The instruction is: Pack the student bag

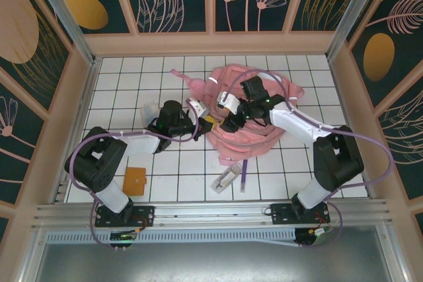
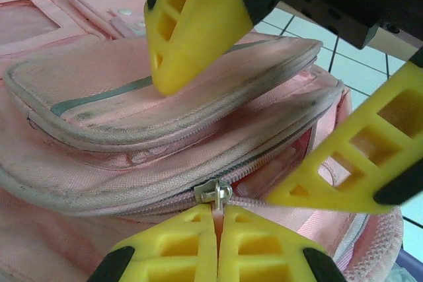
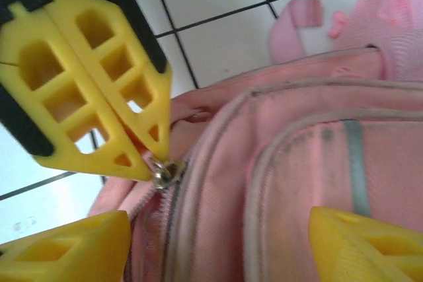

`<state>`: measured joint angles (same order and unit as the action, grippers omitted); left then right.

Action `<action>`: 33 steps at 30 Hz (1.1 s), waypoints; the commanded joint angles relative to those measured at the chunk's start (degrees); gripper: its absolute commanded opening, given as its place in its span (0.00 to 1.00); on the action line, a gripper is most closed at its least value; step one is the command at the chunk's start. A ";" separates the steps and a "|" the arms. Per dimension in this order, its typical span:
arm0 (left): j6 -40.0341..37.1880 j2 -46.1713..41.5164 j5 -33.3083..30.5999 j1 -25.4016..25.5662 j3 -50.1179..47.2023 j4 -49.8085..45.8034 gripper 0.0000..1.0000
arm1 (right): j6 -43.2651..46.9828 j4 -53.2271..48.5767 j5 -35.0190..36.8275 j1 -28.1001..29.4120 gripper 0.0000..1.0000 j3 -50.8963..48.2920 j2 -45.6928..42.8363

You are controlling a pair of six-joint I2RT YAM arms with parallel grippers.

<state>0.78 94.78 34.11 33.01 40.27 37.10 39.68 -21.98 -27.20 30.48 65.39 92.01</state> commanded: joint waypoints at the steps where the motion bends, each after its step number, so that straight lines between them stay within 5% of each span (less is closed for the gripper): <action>1: 0.65 -2.35 1.39 0.11 -0.19 5.68 0.00 | -1.57 -5.90 -5.38 -0.29 0.71 1.79 0.37; 5: -0.33 -2.92 1.52 0.11 0.73 4.00 0.00 | -1.66 -5.16 9.60 0.54 0.54 2.88 3.64; 9: -2.75 -3.24 -0.03 0.09 0.15 2.96 0.00 | -1.14 -5.95 10.64 0.55 0.11 5.57 4.56; 11: -4.23 -3.87 -2.67 -0.09 0.03 0.93 0.00 | 2.19 -6.87 8.85 1.34 0.00 5.94 3.94; 21: -7.53 -1.88 -6.73 -13.79 1.65 -3.27 0.00 | 27.88 7.45 7.73 3.03 0.00 -4.76 -10.06; 33: -0.20 10.80 -9.33 -17.03 11.72 0.68 0.00 | 46.16 10.45 -0.54 3.09 0.00 -5.27 -15.08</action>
<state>-2.63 102.54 29.43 18.57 48.71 34.33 78.41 -16.36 -22.04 33.30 60.62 82.70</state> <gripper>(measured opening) 0.046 0.060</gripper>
